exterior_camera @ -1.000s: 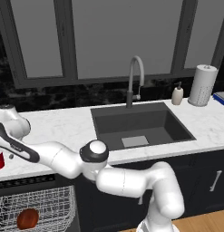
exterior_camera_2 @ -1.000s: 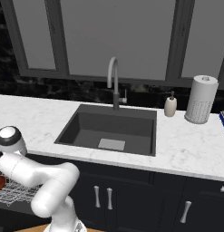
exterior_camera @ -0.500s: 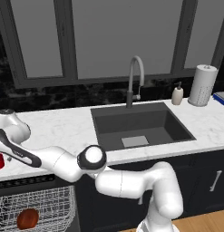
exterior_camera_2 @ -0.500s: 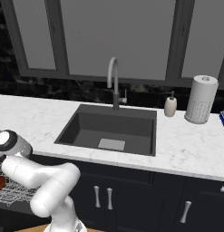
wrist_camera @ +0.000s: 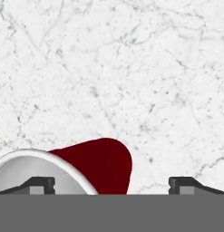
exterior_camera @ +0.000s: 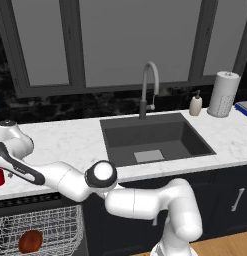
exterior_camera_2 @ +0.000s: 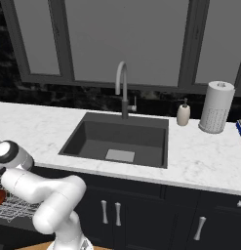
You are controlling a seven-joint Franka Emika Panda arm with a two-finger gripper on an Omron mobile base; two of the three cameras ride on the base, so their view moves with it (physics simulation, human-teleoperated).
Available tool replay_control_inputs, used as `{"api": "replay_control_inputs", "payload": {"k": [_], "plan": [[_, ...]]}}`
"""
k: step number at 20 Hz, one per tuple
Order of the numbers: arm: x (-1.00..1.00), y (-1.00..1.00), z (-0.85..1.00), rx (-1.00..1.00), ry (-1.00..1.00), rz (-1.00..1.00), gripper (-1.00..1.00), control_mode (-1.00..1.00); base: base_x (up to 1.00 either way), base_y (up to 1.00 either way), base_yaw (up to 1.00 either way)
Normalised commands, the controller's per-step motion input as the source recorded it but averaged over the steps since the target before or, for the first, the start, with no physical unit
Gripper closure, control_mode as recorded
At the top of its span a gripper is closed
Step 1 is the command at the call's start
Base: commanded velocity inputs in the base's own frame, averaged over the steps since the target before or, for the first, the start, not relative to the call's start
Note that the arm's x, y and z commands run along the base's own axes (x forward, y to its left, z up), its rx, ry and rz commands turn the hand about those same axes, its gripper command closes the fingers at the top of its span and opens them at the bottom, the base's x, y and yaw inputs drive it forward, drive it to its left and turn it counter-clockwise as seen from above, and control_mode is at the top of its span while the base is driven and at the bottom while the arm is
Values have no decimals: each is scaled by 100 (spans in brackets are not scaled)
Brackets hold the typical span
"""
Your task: Pick up the cup and bowl from the counter, place them in the dishwasher, and close the dishwasher door.
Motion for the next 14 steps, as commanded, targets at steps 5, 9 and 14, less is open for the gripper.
{"api": "replay_control_inputs", "payload": {"k": [5,9,14], "plan": [[0,0,0,0,0,0,100,-100,0,0,0],[0,0,0,0,0,0,100,-100,0,0,0],[-3,-7,0,0,-1,0,100,-100,0,0,0]]}}
